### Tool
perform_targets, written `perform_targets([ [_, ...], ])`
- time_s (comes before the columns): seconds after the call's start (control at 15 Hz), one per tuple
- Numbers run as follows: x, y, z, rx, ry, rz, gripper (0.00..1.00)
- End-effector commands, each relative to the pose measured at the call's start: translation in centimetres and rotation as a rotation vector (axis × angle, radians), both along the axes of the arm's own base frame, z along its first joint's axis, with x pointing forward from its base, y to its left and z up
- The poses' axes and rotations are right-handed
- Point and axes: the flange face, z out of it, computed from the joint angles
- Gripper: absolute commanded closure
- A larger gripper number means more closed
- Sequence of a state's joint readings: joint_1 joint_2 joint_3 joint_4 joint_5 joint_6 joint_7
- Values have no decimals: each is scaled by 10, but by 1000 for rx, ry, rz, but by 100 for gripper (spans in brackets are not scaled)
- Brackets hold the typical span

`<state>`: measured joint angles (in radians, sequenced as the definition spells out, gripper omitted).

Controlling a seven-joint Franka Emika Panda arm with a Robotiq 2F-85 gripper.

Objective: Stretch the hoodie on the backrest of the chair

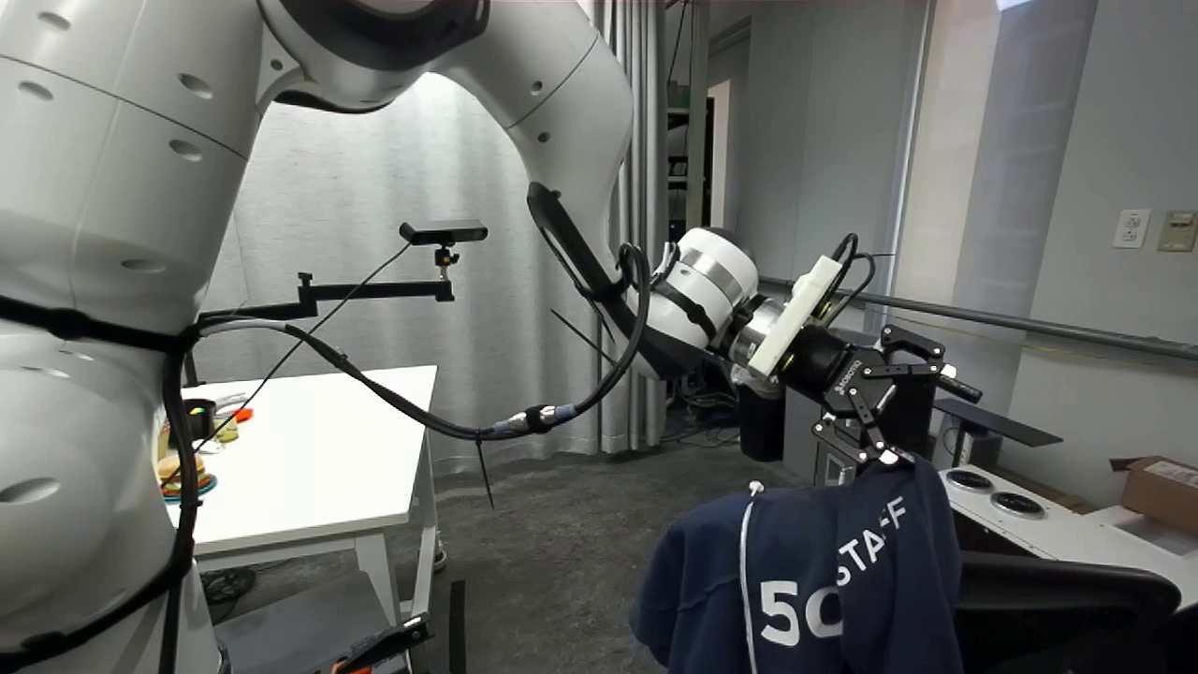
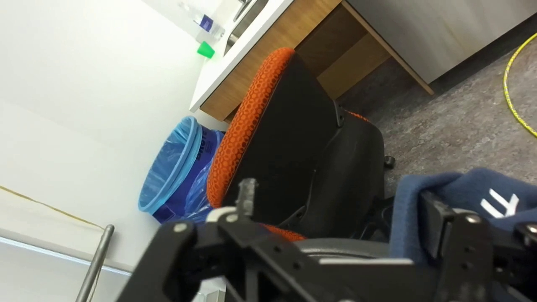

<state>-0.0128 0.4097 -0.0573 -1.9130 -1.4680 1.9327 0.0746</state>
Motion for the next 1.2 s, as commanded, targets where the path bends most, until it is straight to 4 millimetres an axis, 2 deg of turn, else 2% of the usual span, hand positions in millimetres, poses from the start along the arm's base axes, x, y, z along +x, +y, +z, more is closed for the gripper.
perform_targets([
  [0.0,2,-1,8,-49,12,-12,0],
  [0.33,-2,-2,4,1,29,-66,0],
  [0.8,-16,3,-19,350,41,-265,0],
  [1.0,-24,10,-28,464,12,-401,0],
  [1.07,-36,68,14,509,25,-433,0],
  [1.13,-26,20,-25,438,22,-391,0],
])
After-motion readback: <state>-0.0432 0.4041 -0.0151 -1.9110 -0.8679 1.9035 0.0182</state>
